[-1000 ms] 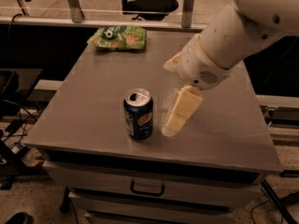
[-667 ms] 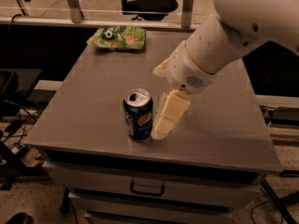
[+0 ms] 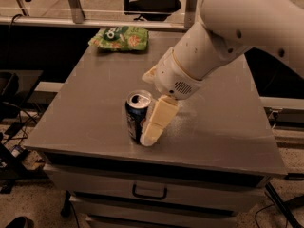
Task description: Move pepsi can near rxbar chocolate
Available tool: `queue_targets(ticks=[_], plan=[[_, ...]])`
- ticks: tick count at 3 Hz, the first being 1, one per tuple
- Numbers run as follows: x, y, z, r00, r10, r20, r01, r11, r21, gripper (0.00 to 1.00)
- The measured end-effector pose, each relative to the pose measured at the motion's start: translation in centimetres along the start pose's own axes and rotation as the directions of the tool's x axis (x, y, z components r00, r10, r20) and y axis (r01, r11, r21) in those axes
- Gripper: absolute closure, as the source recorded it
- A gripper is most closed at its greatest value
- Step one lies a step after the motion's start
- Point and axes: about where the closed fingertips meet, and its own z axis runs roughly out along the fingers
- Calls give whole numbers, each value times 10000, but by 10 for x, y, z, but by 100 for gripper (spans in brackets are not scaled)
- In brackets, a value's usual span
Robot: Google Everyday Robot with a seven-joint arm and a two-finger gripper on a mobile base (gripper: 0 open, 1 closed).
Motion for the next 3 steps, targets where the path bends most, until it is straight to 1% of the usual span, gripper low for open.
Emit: queue_targets(ticks=[1,2,3], plan=[[-8,3,4,9997,-151,169,153,9998,-110,17],[-13,4,4,9994,-235,263,241,9995,-212,41],[-13,-2,-4,9998,-108,176,109,9999,-97,64]])
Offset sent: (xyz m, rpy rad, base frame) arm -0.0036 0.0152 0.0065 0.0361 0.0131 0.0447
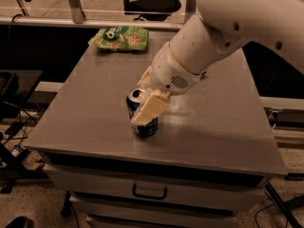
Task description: Move pepsi can near rxbar chocolate
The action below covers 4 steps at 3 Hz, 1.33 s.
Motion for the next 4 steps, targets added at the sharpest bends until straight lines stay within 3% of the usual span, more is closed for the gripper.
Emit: queue_targets(ticks=[1,2,4], plan=[[10,-18,-18,9991,391,-174,-382,9982,458,87],[31,-49,-48,9941,1074,-141,-1053,9885,1084,100],[80,-114,-91,9774,2096,277,-2107,9553,2074,100]])
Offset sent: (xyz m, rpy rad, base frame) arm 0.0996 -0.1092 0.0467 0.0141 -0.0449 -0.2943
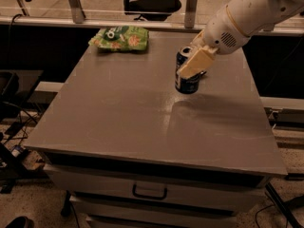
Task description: Move pepsi can near rxbar chocolate
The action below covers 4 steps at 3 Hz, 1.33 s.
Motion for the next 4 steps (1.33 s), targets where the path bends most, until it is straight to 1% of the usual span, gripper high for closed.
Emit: queue_targets(ticks=[1,2,3,4], plan=[[23,-32,2,9988,447,-196,-440,9985,335,100],[36,-47,5,9970,711,-301,-696,9964,493,100],[50,-61,12,9935,1041,-465,-1010,9928,651,77],[57,-65,13,9919,1204,-400,-1175,9908,672,53]])
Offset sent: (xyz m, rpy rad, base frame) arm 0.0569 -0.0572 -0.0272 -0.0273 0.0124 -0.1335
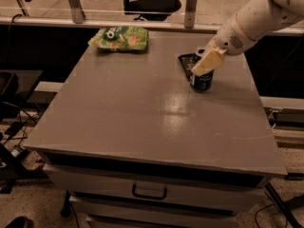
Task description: Move pepsi can near rxbar chocolate
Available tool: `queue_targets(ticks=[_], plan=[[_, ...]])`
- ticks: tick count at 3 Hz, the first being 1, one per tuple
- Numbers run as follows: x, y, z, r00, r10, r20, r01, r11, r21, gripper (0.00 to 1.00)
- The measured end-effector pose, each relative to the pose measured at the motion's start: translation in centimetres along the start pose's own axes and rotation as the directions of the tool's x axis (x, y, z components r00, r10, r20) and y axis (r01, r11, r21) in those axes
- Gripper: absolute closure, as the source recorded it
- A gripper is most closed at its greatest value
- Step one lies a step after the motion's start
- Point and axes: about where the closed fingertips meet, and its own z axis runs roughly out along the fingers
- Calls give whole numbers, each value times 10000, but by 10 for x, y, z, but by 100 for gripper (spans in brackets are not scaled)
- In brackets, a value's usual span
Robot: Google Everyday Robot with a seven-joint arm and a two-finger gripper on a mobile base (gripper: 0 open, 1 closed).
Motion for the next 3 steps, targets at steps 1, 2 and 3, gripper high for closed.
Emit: queue_targets(ticks=[1,2,3], plan=[[6,-2,-3,9994,250,253,-248,9997,-58,23],[4,-1,1,9995,215,223,-213,9997,-109,0],[4,-1,1,9995,215,222,-212,9997,-111,0]])
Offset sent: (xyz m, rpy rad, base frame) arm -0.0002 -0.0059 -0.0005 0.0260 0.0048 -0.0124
